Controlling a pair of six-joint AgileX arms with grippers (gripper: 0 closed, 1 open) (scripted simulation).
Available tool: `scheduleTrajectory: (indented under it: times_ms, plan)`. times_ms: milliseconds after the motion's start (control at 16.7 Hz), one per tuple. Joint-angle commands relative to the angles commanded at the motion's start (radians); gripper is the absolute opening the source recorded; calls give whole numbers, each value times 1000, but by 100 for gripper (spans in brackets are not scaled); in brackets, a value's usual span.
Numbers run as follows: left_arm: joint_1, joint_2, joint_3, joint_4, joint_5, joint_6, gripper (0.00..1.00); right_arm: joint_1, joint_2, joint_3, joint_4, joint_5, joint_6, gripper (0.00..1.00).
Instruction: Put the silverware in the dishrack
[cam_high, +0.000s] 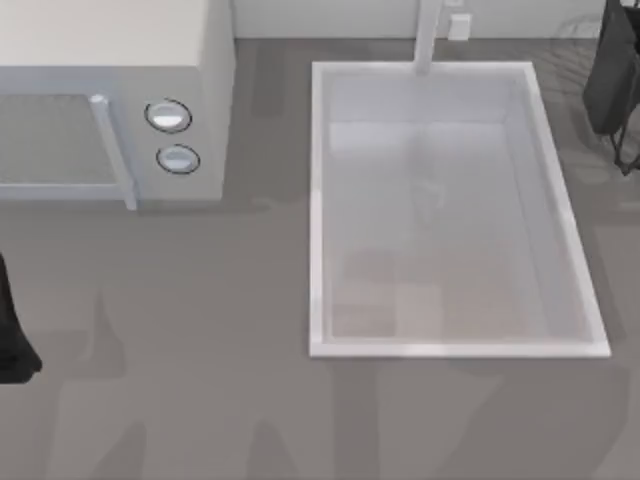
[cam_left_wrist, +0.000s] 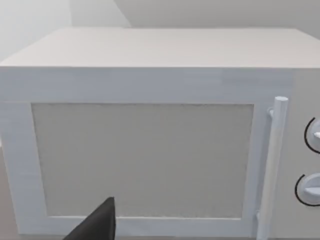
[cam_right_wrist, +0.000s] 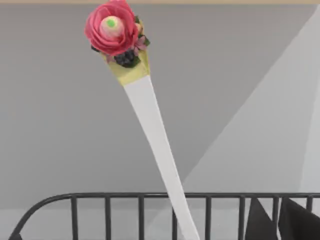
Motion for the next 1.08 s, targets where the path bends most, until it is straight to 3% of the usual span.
scheduleTrajectory:
  times_ms: [180, 960, 1080]
  plan:
    - [0, 0, 0, 0, 0, 0, 100, 0, 0, 0, 0, 0, 0, 0]
    - [0, 0, 0, 0, 0, 0, 100, 0, 0, 0, 0, 0, 0, 98]
    - [0, 0, 0, 0, 0, 0, 100, 0, 0, 0, 0, 0, 0, 100]
